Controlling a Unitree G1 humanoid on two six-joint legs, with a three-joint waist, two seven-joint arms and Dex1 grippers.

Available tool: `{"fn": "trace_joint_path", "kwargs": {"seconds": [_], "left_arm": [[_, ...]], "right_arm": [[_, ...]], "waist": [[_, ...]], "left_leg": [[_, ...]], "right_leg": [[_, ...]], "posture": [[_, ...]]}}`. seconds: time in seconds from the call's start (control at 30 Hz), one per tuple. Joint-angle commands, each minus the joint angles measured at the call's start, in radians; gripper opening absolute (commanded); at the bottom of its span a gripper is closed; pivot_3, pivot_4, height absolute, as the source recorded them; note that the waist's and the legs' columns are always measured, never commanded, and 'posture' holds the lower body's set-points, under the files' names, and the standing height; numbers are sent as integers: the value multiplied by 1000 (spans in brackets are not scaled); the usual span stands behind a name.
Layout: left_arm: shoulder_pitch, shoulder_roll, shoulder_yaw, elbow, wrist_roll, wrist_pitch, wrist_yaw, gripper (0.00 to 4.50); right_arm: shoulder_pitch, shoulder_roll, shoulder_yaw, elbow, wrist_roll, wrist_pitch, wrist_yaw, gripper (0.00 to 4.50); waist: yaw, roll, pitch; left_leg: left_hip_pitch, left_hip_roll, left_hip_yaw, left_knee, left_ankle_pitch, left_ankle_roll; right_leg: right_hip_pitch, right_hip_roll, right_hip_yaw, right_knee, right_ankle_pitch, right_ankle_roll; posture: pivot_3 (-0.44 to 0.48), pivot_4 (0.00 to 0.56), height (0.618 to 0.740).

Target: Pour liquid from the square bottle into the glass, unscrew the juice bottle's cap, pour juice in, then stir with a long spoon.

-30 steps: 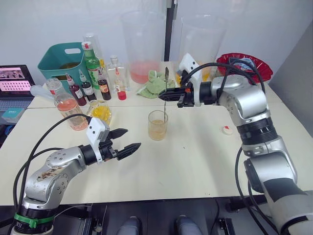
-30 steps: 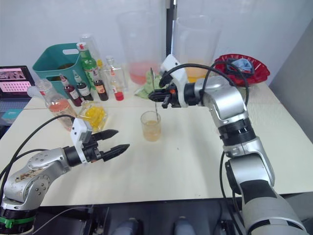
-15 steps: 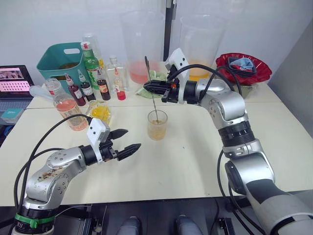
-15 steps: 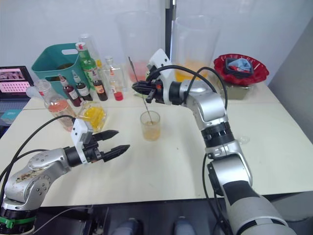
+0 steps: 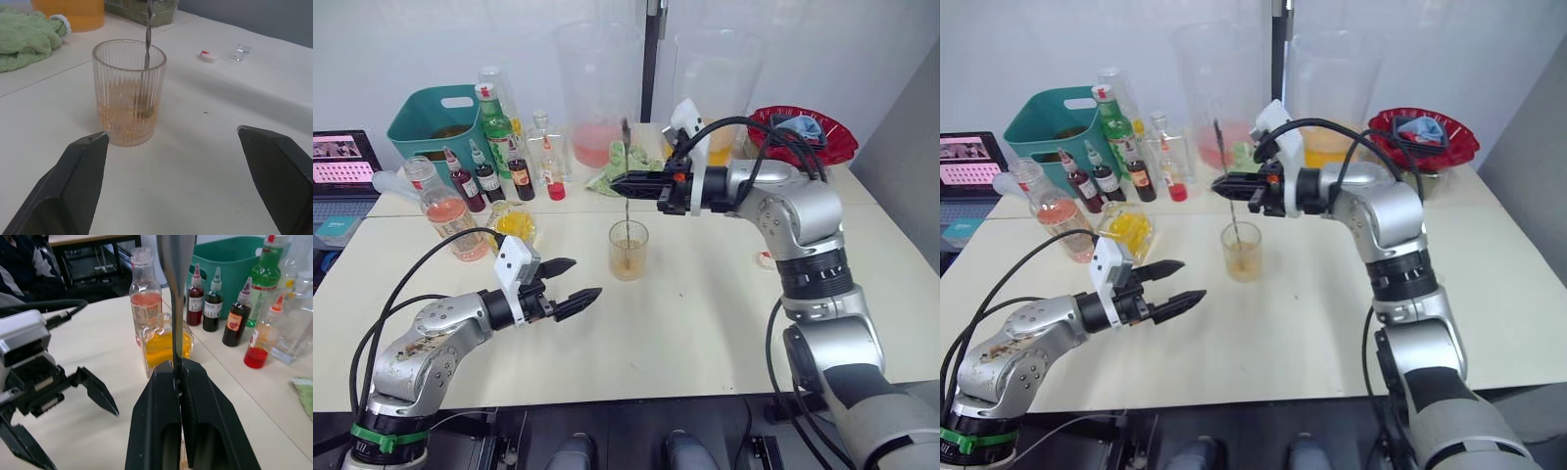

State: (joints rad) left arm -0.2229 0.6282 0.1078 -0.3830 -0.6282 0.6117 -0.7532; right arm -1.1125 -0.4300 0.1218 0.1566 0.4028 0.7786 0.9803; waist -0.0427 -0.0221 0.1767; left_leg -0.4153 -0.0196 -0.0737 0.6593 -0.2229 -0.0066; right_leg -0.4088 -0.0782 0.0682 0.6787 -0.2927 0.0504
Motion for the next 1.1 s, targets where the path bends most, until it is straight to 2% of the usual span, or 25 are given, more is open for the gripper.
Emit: {"fn": "trace_joint_path", "kwargs": {"seconds": [0.03, 0.4, 0.57, 0.8, 1.1], "left_arm": [[-12, 1, 4, -31, 0, -9, 4, 4443], [-12, 6, 0, -31, 4, -10, 2, 4443], [-15, 3, -5, -26, 7, -14, -2, 4443], [-27, 2, -14, -14, 12, -19, -10, 4443], [-43, -2, -24, 18, 33, -46, -40, 4443]], "right_arm": [[-51, -6, -18, -17, -1, -29, 0, 0], [-38, 75, -13, -9, -58, -198, -72, 0], [-25, 97, -33, -43, -30, -175, -81, 0], [-13, 34, -32, -76, -15, -78, -68, 0], [-59, -34, -130, -87, 49, 12, -102, 0]], "waist": [[-1, 0, 0], [-1, 0, 0], [-1, 0, 0], [3, 0, 0], [1, 0, 0]], "left_leg": [[0, 0, 0, 0, 0, 0], [0, 0, 0, 0, 0, 0], [0, 0, 0, 0, 0, 0], [0, 0, 0, 0, 0, 0], [0, 0, 0, 0, 0, 0]], "right_leg": [[0, 0, 0, 0, 0, 0], [0, 0, 0, 0, 0, 0], [0, 0, 0, 1, 0, 0], [0, -1, 0, 0, 0, 0], [0, 0, 0, 0, 0, 0]], "posture": [[0, 150, 740], [0, 150, 740], [0, 150, 740], [0, 150, 740], [0, 150, 740]]}}
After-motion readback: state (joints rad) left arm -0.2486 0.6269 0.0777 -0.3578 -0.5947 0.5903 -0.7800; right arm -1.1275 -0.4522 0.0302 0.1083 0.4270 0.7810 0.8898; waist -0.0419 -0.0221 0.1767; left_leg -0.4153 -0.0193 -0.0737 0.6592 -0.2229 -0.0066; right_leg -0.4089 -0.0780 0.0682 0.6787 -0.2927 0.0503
